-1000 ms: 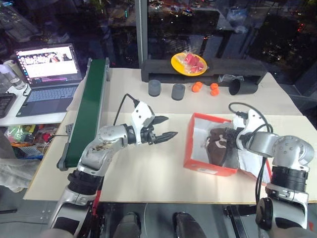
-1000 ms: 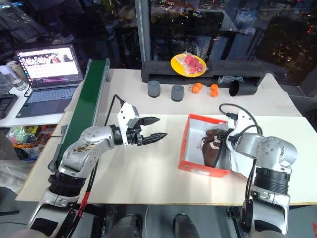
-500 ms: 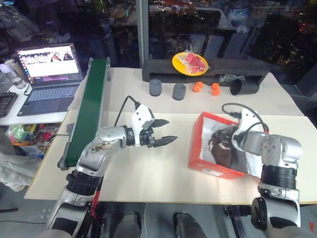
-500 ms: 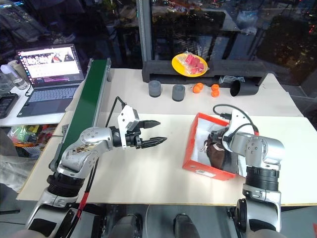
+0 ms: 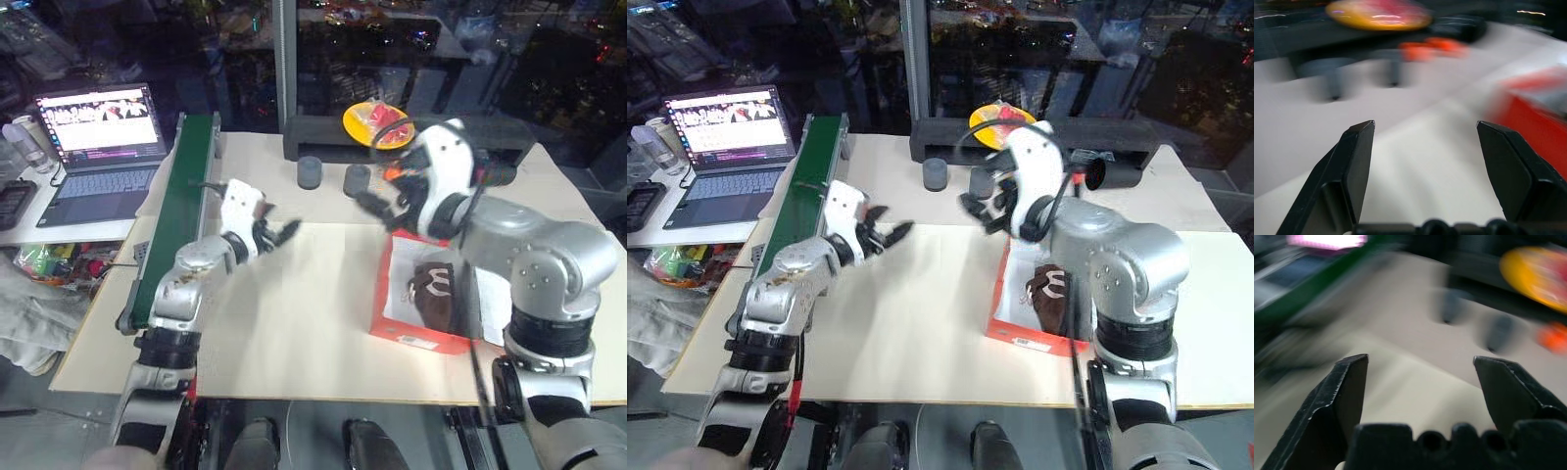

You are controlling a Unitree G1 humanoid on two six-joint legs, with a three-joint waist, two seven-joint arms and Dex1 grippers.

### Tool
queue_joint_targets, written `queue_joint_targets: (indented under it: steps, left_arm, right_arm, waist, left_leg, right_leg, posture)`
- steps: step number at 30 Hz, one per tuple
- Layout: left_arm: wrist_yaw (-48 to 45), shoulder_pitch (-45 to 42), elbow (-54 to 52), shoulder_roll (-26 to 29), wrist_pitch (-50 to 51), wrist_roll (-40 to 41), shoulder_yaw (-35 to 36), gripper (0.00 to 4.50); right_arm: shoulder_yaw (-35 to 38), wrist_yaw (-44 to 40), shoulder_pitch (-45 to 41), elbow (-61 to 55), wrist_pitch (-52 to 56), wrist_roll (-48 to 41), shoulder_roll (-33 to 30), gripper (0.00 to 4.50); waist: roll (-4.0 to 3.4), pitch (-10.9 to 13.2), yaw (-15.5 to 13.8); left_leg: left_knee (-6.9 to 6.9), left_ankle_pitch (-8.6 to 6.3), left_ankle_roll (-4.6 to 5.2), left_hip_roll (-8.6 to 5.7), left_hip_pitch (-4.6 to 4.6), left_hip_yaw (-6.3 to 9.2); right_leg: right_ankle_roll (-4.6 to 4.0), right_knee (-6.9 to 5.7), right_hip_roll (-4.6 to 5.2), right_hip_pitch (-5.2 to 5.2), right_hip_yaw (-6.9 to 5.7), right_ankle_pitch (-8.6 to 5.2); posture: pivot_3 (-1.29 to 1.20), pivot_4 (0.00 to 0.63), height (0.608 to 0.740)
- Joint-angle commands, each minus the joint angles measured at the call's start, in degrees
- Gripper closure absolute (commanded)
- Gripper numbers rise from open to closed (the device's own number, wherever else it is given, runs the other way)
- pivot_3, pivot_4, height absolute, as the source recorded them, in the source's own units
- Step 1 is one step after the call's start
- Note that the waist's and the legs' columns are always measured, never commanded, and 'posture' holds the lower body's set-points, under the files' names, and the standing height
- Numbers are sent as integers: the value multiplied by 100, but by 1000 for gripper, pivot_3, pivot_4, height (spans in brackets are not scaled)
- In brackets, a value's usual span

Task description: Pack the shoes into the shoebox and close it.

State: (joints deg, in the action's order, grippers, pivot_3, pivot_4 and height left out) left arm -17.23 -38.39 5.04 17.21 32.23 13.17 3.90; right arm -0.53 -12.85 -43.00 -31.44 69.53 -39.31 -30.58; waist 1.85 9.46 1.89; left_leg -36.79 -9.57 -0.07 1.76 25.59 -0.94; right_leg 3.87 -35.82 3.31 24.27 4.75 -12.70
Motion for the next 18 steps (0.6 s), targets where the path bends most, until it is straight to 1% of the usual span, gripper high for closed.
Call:
queue_joint_targets:
  steps: [1, 3, 5, 7, 9, 15, 18]
  left_arm:
    - [1409, -141, 127, 52, 523, -443, 719, 958]
    - [1545, -21, 165, 179, 669, -649, 682, 958]
    - [1554, 80, 145, 206, 739, -625, 758, 465]
    - [1453, 223, 128, 323, 765, -670, 740, 66]
    - [1365, 284, 134, 450, 767, -772, 630, 66]
    - [1374, 192, 344, 592, 773, -836, 624, 66]
    - [1368, 142, 469, 641, 797, -868, 605, 66]
  right_arm:
    - [-594, -1376, 1000, -768, -1167, 106, -554, 467]
    - [-928, -1683, 1349, -679, -1617, 489, -812, 467]
    - [-1151, -1774, 1522, -480, -1962, 829, -887, 0]
    - [-1467, -1876, 1730, -276, -2347, 1224, -903, 0]
    - [-1516, -1901, 1821, -149, -2552, 1375, -780, 0]
    - [-1658, -1955, 2014, 96, -3107, 1884, -506, 0]
    - [-1594, -1894, 2046, 147, -3087, 1987, -372, 0]
  waist:
    - [2, 0, -3]
    - [3, 0, 19]
    - [3, 0, 39]
    - [4, 1, 33]
    - [7, 2, 33]
    - [9, 2, 11]
    - [9, 2, -5]
  left_leg:
    - [0, -5, 5, -1, 1, 6]
    - [0, -7, 7, -5, 1, 6]
    - [-2, -6, 6, -7, 0, 3]
    - [-5, -2, 0, -6, -8, 2]
    - [-5, 0, -4, -4, -14, 4]
    - [-5, 1, -7, -5, -12, 3]
    - [-4, 1, -7, -5, -10, 4]
  right_leg:
    - [3, 5, 2, -3, -5, -2]
    - [3, 0, 5, -1, -5, -2]
    - [3, -7, 6, 2, -4, -2]
    - [-1, -12, 5, -2, -4, 0]
    - [-3, -14, 2, -4, -6, 1]
    - [-5, -15, 3, -3, -5, 1]
    - [-5, -16, 3, -1, -6, 1]
  posture:
    - [0, 150, 740]
    - [0, 150, 740]
    - [0, 150, 740]
    - [0, 150, 740]
    - [0, 150, 740]
    - [0, 150, 740]
    - [0, 150, 740]
